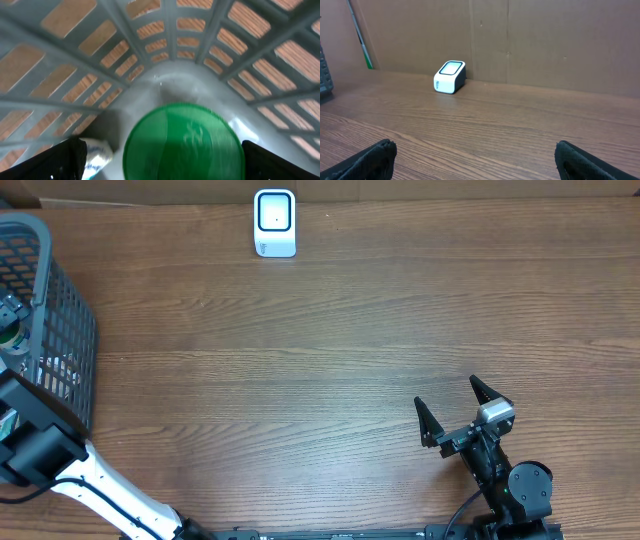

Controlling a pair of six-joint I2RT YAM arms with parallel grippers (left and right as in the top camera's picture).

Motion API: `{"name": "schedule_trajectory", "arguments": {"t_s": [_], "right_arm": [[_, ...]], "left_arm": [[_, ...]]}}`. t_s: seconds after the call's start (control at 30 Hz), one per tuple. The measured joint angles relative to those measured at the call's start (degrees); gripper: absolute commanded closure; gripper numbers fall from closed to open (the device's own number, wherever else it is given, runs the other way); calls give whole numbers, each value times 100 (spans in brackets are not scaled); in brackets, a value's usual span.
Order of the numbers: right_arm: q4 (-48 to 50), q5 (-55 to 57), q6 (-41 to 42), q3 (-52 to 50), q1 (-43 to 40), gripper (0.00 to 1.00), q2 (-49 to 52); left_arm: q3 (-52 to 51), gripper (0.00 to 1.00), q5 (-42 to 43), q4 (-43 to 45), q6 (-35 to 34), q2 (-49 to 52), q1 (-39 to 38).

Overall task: Scan the item barcode
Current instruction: 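Grasp the green-lidded jar and lift it out of the basket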

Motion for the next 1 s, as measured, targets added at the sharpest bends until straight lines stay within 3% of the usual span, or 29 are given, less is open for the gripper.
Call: {"name": "schedule_trajectory", "arguments": {"t_s": [0.1, 0.2, 0.27, 0.47, 0.8, 1.0], "right_arm": [[0, 0, -4, 0, 2, 0, 0], [0, 0, -2, 0, 2, 0, 0], [-2, 0, -2, 0, 2, 0, 0], [0, 0, 0, 0, 2, 0, 0], [0, 0, -2, 0, 0, 0, 0], [-2, 0, -4, 0, 2, 0, 0]], "left_arm": [[2, 5, 7, 122, -2, 138, -17], [2, 23, 52, 144, -9, 269, -66], [2, 30, 72, 142, 11, 323, -107], [7, 37, 101, 179, 63, 330, -175], [50, 39, 166, -26, 37, 225, -186], [52, 41, 645, -168, -81, -848, -188]]}}
